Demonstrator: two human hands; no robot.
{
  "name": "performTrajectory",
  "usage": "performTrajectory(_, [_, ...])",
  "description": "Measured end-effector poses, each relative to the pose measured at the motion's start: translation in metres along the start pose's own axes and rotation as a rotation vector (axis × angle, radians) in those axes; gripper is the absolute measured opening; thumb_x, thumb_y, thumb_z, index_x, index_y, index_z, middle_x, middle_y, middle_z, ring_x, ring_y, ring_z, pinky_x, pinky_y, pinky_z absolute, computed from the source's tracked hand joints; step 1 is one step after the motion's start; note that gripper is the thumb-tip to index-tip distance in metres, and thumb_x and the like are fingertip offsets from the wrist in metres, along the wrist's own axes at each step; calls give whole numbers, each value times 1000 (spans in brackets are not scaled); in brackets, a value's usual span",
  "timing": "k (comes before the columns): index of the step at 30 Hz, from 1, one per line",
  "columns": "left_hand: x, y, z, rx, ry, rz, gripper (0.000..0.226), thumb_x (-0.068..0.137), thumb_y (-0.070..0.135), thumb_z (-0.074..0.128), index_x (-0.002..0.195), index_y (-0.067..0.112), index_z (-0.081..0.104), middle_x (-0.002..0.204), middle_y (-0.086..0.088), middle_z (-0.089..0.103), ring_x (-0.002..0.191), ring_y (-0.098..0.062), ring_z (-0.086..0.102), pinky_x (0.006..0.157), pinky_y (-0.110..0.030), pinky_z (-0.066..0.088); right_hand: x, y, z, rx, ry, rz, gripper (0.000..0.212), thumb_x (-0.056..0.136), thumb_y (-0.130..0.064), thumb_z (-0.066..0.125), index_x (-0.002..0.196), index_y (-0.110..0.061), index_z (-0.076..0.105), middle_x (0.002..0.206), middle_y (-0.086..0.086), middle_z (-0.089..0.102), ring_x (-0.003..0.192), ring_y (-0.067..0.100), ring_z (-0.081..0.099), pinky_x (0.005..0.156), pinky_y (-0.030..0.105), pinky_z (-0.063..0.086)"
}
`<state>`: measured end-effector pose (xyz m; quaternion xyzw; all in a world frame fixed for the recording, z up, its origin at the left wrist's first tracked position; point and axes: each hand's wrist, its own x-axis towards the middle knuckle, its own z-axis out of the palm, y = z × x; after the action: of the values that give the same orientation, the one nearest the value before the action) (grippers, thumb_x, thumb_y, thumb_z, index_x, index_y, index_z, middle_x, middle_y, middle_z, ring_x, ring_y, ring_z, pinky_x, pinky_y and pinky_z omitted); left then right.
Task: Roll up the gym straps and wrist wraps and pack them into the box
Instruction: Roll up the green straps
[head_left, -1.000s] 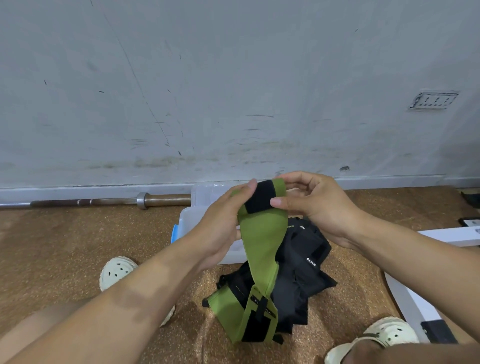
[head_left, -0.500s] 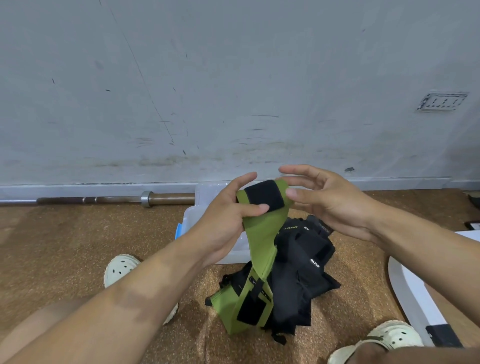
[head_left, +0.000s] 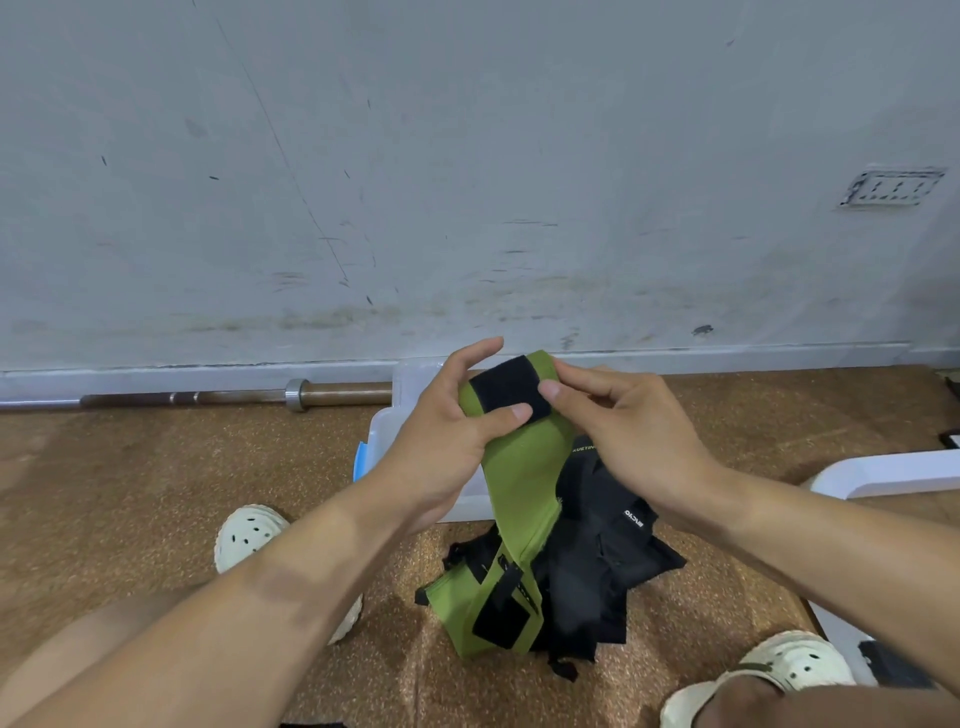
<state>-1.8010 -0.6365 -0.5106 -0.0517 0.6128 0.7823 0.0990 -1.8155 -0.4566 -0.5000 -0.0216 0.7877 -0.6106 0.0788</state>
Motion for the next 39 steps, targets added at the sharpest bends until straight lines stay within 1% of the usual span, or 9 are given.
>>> performTrajectory(5, [1,3,-1,23,-25,0,68,91,-5,69,143,35,49,129,-17,63,105,-24,73,89,-32,59,2,-7,-12,150,-130,35,61,80,-7,85,136,-21,65,102,4,80,92,19,78,86,27,61])
performTrajectory(8, [3,2,1,93,-37,14,71,89,-2,73,144,35,48,125,-17,65,104,-23,74,88,-33,58,8,-9,-20,14,-159,-23,77,65,-16,90,136,-26,62,102,4,74,80,21,75,82,27,61])
performTrajectory(14, [0,-1,3,189,-63,14,61,87,3,77,137,25,52,110,-14,74,96,-23,76,86,-37,61,13,-8,-31,-95,-293,-1,61,61,-18,90,119,-19,70,101,11,75,76,27,73,76,36,65])
performTrajectory(22, [3,0,3,123,0,24,52,81,0,81,124,18,58,88,-5,75,82,-23,75,78,-39,62,13,-6,-27,-101,-224,-88,43,69,-17,87,109,-22,73,100,15,75,72,21,76,63,23,60])
performTrajectory(27, [2,4,7,117,-34,-46,49,81,29,79,127,18,63,107,-2,78,99,-24,75,85,-44,59,12,-11,-23,-4,-103,-158,42,68,-3,88,101,-24,73,102,13,69,65,23,71,64,29,63])
performTrajectory(30, [0,7,9,77,-135,-122,56,87,56,61,131,21,65,123,-5,74,114,-27,70,96,-54,55,13,-12,-22,35,-77,-189,42,67,6,88,94,-22,73,82,-5,69,56,12,63,57,23,58])
performTrajectory(33, [2,11,9,35,-105,-137,63,91,55,63,133,9,62,126,-16,70,115,-33,69,95,-53,55,13,-7,-22,34,-77,-181,36,67,7,89,87,-17,72,72,-6,69,65,13,63,61,33,62])
performTrajectory(36, [3,10,7,-31,-61,-124,59,91,38,70,133,-1,57,126,-23,68,106,-31,70,88,-44,59,12,-10,-25,26,-119,-145,34,69,6,87,93,-14,73,78,15,70,73,25,67,71,41,64])
performTrajectory(39, [3,12,1,-82,-66,-132,56,78,26,73,129,7,58,110,-15,74,93,-24,73,81,-37,61,10,-16,-32,74,-236,-30,44,63,-16,90,104,-16,74,94,23,77,85,41,75,87,46,63])
